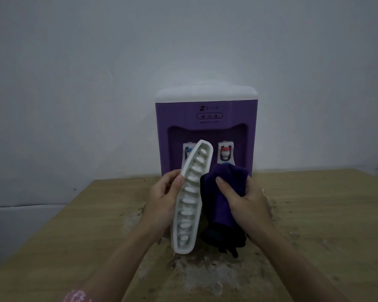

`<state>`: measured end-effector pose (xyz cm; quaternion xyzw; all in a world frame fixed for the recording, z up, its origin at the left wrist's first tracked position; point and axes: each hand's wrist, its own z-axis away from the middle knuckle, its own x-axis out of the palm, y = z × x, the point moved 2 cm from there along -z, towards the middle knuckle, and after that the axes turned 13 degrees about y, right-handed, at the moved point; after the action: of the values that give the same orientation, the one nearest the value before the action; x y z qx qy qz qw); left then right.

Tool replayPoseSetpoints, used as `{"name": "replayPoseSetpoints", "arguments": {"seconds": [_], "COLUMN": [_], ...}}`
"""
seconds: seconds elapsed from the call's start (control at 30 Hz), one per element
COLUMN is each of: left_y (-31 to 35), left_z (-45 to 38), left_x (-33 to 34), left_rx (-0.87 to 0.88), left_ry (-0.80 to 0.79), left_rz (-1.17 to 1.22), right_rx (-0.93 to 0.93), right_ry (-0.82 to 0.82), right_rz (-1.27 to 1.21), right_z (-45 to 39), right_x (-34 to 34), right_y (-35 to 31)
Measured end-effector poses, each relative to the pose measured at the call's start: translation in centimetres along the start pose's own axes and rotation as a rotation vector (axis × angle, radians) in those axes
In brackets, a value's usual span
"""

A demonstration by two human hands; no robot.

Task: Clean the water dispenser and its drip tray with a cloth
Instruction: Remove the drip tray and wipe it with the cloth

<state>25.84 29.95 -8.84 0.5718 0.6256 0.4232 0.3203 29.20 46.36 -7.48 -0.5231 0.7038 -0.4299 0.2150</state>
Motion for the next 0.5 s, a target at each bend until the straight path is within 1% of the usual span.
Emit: {"name": "replayPoseSetpoints", "arguments": {"seconds": [0.13,0.23,0.33,0.43,0.5], "left_y": [-0.2,-0.1,0.1,0.4,0.7], "left_z": [0.3,0.4,0.6,0.6,0.7], "left_x": [0.1,0.2,0.3,0.4,0.6], "left_rx": [-0.028,-0.013,0.004,0.043,0.064], "left_ry": [-0.025,-0.036,-0.042,-0.049,-0.054], "left_rz": [-0.003,-0.015,-0.013,-0.003,0.006], "right_rx": [-0.09,-0.215,-0.354,-0.499,-0.615], "right_ry": [0.081,0.14,0.154,0.177,0.156], "right_rz": [0.008,0.039,0.065,0.171,0.265], "right_z": [-0.7,-1.6,-2.3,-2.3,-2.0], "right_x": [0.1,0.0,0.0,-0.1,0.1], "right_y": [-0.5,-1.3,-2.2,-2.9,-3.0]}}
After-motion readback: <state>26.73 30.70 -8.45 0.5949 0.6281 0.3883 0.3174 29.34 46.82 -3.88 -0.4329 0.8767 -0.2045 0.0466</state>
